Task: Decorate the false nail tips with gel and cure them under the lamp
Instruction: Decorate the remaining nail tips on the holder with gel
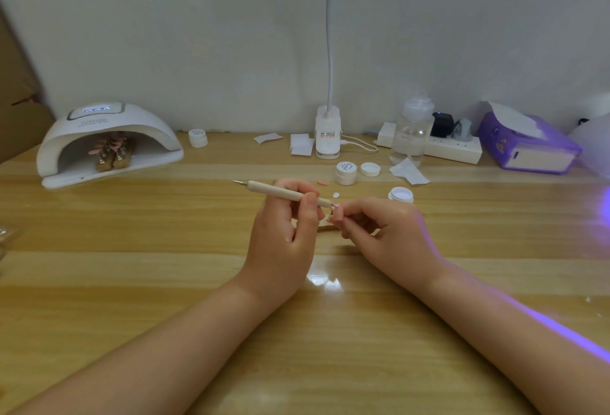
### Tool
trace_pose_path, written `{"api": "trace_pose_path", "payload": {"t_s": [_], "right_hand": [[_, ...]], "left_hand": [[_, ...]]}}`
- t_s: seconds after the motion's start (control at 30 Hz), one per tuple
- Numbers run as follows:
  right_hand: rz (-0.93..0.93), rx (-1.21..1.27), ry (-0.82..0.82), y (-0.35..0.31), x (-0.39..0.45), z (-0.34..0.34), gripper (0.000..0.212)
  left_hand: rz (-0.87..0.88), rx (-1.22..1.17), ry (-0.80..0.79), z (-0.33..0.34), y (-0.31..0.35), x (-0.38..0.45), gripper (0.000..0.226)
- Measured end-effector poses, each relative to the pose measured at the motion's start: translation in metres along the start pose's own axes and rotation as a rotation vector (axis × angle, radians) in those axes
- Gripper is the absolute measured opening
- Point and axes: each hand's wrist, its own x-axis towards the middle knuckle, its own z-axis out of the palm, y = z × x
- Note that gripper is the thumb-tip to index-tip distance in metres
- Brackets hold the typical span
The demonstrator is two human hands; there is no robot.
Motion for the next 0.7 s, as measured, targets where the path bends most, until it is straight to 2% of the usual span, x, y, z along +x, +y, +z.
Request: {"api": "trace_pose_path", "payload": {"t_s": [0.7], "right_hand": [[-0.007, -0.008, 0.003, 0.0005, 0.0002, 0.0003, 0.008]], "left_hand": [[0.003, -0.024, -0.021, 0.0, -0.0009, -0.0002, 0.009]]}}
